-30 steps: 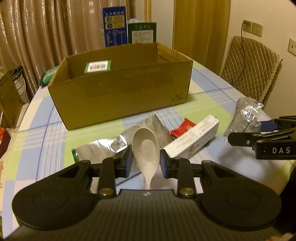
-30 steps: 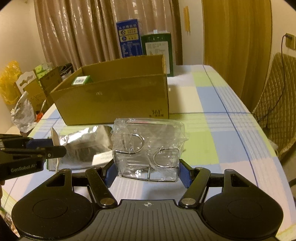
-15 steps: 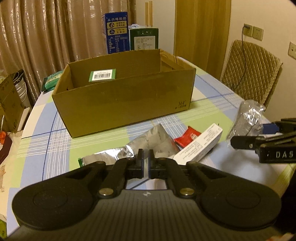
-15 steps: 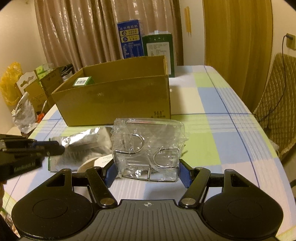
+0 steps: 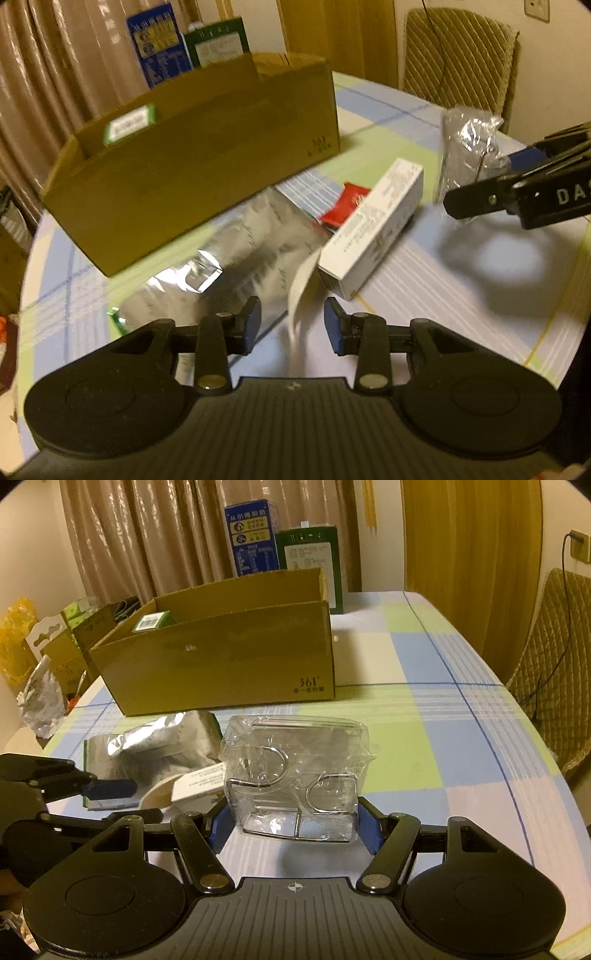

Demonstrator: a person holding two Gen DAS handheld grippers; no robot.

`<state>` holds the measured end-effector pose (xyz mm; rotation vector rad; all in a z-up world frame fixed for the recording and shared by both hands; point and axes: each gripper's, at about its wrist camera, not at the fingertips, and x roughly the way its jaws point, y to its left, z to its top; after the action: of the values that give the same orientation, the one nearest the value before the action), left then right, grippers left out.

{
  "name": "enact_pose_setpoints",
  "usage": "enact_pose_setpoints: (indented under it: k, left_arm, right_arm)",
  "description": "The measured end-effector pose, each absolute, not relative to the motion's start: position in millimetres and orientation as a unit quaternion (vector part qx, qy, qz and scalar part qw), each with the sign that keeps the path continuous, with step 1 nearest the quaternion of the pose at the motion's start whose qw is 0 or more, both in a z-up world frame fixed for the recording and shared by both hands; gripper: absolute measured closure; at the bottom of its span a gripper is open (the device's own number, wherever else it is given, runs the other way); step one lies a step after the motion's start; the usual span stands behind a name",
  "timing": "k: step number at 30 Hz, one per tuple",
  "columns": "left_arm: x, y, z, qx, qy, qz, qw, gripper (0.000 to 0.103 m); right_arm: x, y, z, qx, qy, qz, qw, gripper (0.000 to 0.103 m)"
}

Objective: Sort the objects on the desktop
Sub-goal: 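Carry the spoon and bagged rack into the cardboard box and open both tools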

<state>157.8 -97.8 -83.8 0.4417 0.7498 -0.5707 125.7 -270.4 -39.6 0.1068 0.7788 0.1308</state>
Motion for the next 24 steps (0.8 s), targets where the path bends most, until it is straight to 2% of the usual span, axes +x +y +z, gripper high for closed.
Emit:
enact_pose_setpoints:
  k: [5,9,24]
  left_arm:
    - [170,-101,-97,0.201,0.376,-0.275,0.862,0.078]
    - [177,-102,-102,0.187,0.396,-0.267,0.859,0.098]
    - [171,-67,-55,0.112,0.385,-0.228,0.887,0.101]
  right_arm:
    - [129,-271,-45,0.051,0.385,0.061,0.920,0.038]
    - [130,-271,-46,0.051,0.386,0.060,0.919,0.038]
    - [125,-261,-16,0.051,0.355,0.075,0.930,0.038]
